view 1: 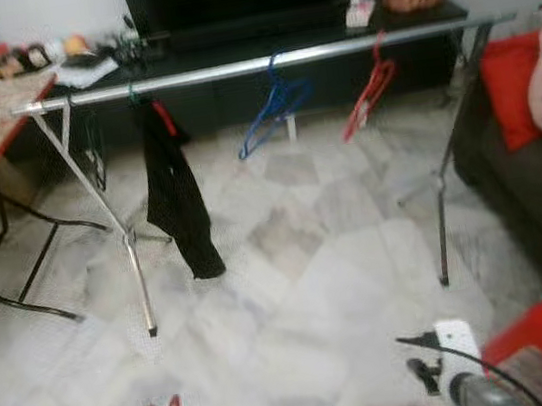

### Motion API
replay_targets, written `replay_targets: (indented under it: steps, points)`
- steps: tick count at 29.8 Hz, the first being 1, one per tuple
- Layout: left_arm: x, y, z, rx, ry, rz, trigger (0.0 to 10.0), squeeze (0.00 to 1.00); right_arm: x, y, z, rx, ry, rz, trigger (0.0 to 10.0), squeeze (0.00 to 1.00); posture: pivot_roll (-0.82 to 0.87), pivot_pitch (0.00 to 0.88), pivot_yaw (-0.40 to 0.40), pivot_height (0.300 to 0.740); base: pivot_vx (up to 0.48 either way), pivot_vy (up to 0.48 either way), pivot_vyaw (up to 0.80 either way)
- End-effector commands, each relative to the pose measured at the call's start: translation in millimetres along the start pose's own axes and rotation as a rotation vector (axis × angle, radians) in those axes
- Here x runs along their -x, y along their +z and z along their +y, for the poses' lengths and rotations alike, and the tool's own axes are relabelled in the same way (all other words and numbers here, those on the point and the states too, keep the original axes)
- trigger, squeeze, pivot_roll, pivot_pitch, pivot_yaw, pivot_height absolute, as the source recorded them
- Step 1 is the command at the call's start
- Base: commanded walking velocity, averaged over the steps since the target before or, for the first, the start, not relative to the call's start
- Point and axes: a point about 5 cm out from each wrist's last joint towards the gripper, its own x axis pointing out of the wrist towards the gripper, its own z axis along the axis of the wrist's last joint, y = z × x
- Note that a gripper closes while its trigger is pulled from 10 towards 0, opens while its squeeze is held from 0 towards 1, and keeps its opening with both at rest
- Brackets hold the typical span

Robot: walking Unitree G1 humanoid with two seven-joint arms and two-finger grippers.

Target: Hang hanger

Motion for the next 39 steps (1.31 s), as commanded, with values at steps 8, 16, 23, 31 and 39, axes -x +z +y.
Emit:
replay_targets:
  steps: [8,16,23,31,39]
  points:
    - [0.3,9,8.7,-0.01,0.048,-0.058,10.0,0.0,-1.1,-1,9.2,-0.002,0.032,0.001,10.0,0.0,-0.08,0.0,0.021,0.74,0.0,0.0,0.0]
    - [12.7,72,16.2,-0.015,0.087,-0.525,10.0,0.0,-0.8,0,5.6,0.003,0.027,-0.002,10.0,0.0,-0.07,0.0,0.002,0.74,0.0,0.0,0.0]
    - [23.6,117,1.7,-0.049,0.045,-0.72,10.0,0.0,-0.7,2,3.8,0.018,0.033,0.001,10.0,0.0,-0.07,0.0,-0.001,0.74,0.078,0.0,0.0]
    - [28.1,121,-2.8,-0.063,0.034,-0.757,10.0,0.0,-1.1,3,5.5,0.005,0.034,-0.005,10.0,0.0,-0.07,0.0,0.0,0.74,0.305,0.0,-0.51]
    - [30.6,125,0.5,-0.072,0.039,-0.776,10.0,0.0,-1.1,4,6.3,-0.009,0.043,-0.012,10.0,0.0,-0.07,0.0,-0.002,0.74,0.34,0.0,0.0]
